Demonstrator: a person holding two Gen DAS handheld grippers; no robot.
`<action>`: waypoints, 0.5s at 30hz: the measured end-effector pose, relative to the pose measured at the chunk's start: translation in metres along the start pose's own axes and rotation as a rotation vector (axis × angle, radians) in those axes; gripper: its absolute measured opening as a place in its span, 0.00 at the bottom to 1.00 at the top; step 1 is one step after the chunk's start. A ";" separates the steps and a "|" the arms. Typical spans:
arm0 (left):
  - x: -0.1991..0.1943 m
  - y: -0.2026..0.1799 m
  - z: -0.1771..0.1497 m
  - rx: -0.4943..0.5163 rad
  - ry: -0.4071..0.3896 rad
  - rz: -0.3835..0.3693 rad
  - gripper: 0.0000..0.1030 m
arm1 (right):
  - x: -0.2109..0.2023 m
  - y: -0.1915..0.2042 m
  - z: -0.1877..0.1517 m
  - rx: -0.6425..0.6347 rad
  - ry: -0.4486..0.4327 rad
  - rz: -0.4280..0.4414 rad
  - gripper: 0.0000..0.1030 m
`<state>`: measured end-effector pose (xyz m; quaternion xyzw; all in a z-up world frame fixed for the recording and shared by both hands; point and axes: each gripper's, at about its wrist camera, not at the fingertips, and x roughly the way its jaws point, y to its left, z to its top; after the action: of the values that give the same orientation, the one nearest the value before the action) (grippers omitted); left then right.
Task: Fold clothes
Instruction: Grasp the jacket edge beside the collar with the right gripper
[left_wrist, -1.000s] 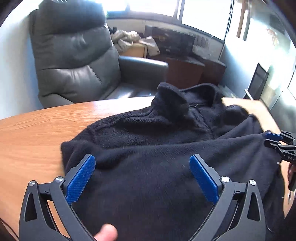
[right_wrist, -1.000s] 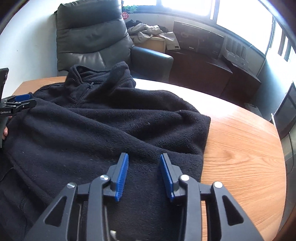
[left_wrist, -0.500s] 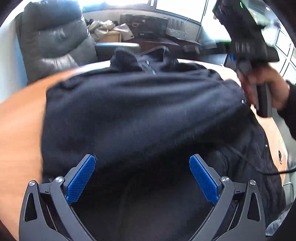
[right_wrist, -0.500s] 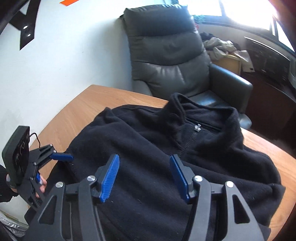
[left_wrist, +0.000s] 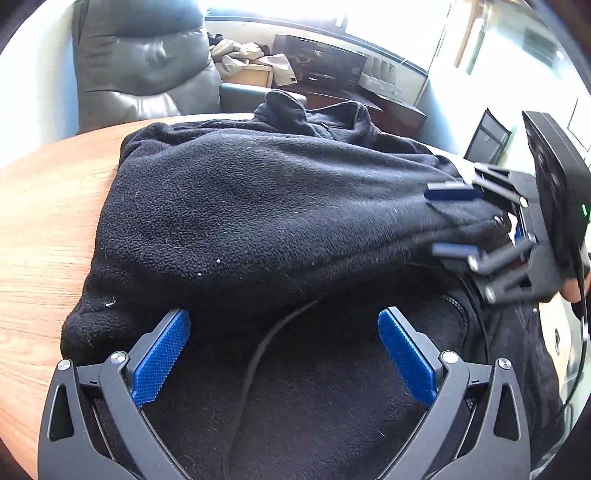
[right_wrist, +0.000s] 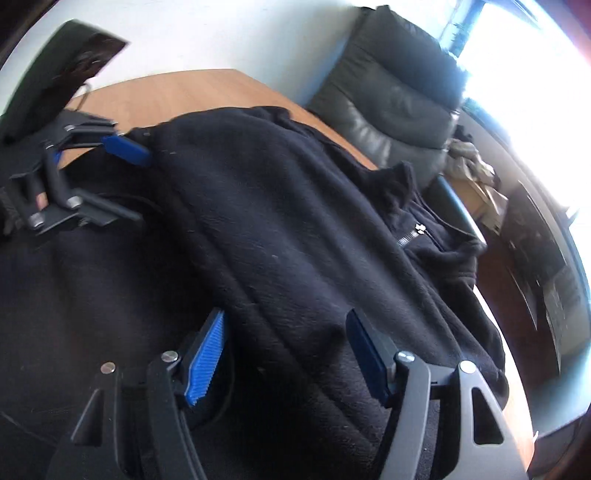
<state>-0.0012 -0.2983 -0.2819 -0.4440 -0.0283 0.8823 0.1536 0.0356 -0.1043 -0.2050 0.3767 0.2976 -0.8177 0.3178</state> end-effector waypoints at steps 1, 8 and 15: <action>-0.001 -0.001 0.000 0.007 0.000 0.000 1.00 | -0.001 -0.003 0.002 0.022 -0.006 -0.015 0.65; -0.006 -0.015 -0.004 0.033 -0.006 -0.038 1.00 | -0.029 -0.014 0.007 0.092 -0.109 -0.135 0.48; -0.003 -0.050 -0.001 0.117 -0.015 -0.105 1.00 | 0.002 -0.017 0.010 0.089 -0.015 -0.069 0.12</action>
<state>0.0135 -0.2512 -0.2708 -0.4256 -0.0012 0.8765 0.2250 0.0174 -0.1016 -0.1975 0.3739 0.2713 -0.8434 0.2743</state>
